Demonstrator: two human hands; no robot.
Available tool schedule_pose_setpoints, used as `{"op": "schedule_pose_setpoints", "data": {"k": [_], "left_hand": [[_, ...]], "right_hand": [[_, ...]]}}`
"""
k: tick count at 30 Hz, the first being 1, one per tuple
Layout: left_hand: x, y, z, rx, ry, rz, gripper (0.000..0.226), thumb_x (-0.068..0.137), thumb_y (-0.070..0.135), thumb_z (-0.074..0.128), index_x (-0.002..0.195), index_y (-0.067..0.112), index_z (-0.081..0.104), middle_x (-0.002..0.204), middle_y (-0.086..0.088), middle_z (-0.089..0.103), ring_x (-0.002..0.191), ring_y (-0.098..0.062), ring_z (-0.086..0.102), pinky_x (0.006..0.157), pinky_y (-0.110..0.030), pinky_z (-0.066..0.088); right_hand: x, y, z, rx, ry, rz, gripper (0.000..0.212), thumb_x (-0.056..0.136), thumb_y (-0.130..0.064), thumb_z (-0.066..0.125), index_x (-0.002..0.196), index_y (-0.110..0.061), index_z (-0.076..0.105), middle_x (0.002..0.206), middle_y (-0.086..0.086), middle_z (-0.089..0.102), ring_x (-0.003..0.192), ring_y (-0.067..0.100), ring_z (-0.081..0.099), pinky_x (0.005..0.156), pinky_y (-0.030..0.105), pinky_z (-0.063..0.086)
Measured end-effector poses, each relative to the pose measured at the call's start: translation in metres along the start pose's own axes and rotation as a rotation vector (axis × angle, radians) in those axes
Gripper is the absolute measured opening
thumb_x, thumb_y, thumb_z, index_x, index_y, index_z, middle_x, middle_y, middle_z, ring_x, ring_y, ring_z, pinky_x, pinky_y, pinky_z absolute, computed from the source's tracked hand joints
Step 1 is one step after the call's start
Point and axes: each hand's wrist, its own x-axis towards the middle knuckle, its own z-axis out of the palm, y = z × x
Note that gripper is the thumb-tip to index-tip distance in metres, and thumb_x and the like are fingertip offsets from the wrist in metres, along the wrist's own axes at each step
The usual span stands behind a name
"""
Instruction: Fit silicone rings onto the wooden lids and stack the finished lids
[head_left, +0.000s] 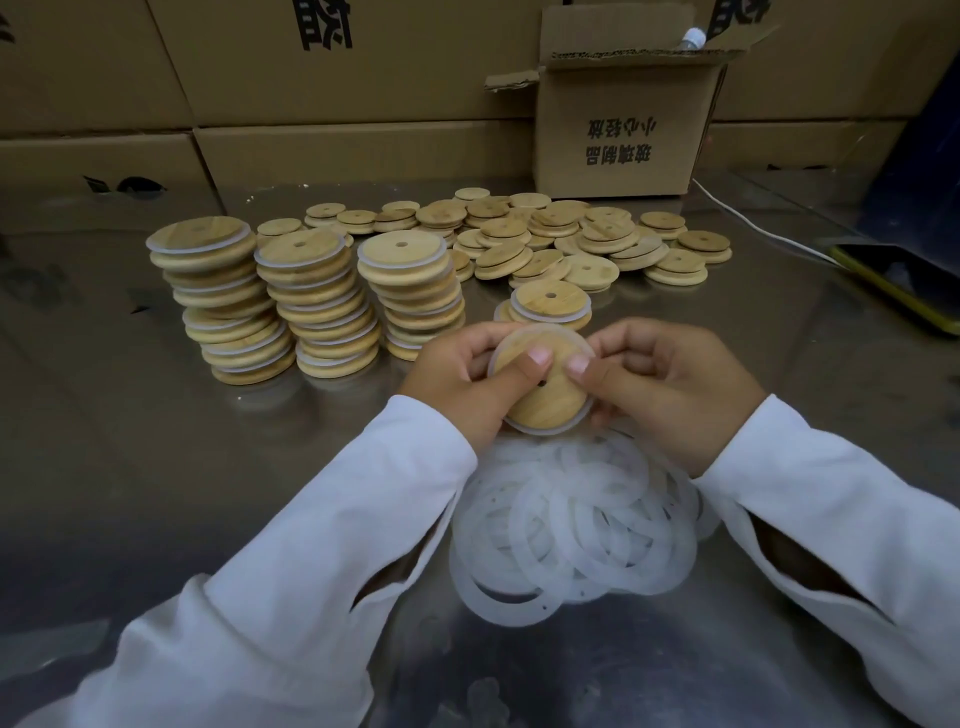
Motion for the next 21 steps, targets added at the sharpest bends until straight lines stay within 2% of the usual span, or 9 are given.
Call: {"op": "schedule_pose_setpoints", "data": {"k": [2, 4, 6, 9, 12, 14, 21], "left_hand": [[0.000, 0.000, 0.001, 0.014, 0.029, 0.004, 0.020, 0.085, 0.014, 0.061, 0.104, 0.018, 0.062, 0.097, -0.003, 0.069, 0.093, -0.017, 0.065, 0.086, -0.034, 0.051], [0.001, 0.002, 0.000, -0.018, 0.079, 0.000, 0.016, 0.086, 0.014, 0.060, 0.100, 0.021, 0.061, 0.095, 0.000, 0.068, 0.092, -0.018, 0.065, 0.082, -0.036, 0.054], [0.002, 0.003, -0.004, -0.028, 0.134, 0.024, 0.014, 0.087, 0.012, 0.058, 0.089, 0.026, 0.062, 0.083, 0.004, 0.068, 0.080, -0.011, 0.066, 0.071, -0.029, 0.056], [0.002, 0.003, -0.009, -0.006, 0.166, 0.096, 0.023, 0.087, 0.005, 0.057, 0.079, 0.025, 0.063, 0.059, 0.010, 0.066, 0.060, -0.001, 0.063, 0.056, -0.017, 0.054], [0.001, 0.001, -0.009, 0.040, 0.165, 0.142, 0.025, 0.086, -0.001, 0.057, 0.078, 0.021, 0.064, 0.058, 0.007, 0.064, 0.055, -0.002, 0.061, 0.054, -0.016, 0.052], [0.001, -0.001, -0.008, 0.028, 0.159, 0.140, 0.023, 0.085, -0.003, 0.057, 0.079, 0.018, 0.064, 0.058, 0.006, 0.064, 0.054, -0.002, 0.060, 0.054, -0.017, 0.051], [0.003, -0.002, -0.010, -0.013, 0.168, 0.123, 0.021, 0.082, -0.005, 0.059, 0.079, 0.015, 0.063, 0.055, 0.005, 0.062, 0.051, -0.002, 0.060, 0.053, -0.014, 0.050]], "right_hand": [[0.000, -0.001, -0.002, 0.003, 0.014, 0.019, 0.008, 0.080, -0.014, 0.064, 0.072, -0.012, 0.063, 0.051, -0.004, 0.062, 0.045, 0.004, 0.054, 0.048, 0.014, 0.046], [0.003, -0.004, -0.005, 0.008, 0.077, 0.042, 0.011, 0.081, -0.015, 0.063, 0.070, -0.013, 0.064, 0.047, -0.006, 0.060, 0.042, 0.003, 0.052, 0.046, 0.014, 0.045], [0.009, -0.007, -0.009, 0.046, 0.181, 0.087, 0.013, 0.081, -0.019, 0.064, 0.069, -0.014, 0.066, 0.044, -0.008, 0.058, 0.041, 0.003, 0.052, 0.046, 0.014, 0.046], [0.028, -0.014, -0.015, 0.139, 0.320, 0.170, 0.014, 0.080, -0.026, 0.067, 0.070, -0.017, 0.065, 0.047, -0.007, 0.061, 0.040, 0.004, 0.054, 0.048, 0.016, 0.050], [0.055, -0.018, -0.016, 0.201, 0.387, 0.256, 0.019, 0.077, -0.031, 0.071, 0.082, -0.015, 0.062, 0.058, -0.002, 0.065, 0.039, 0.005, 0.055, 0.046, 0.019, 0.049], [0.071, -0.016, -0.014, 0.142, 0.404, 0.321, 0.027, 0.074, -0.035, 0.072, 0.084, -0.014, 0.060, 0.060, 0.001, 0.063, 0.037, 0.006, 0.055, 0.046, 0.019, 0.048], [0.088, 0.002, -0.011, -0.018, 0.417, 0.414, 0.032, 0.076, -0.035, 0.070, 0.064, -0.009, 0.056, 0.051, 0.003, 0.056, 0.044, 0.011, 0.050, 0.044, 0.022, 0.039]]}}
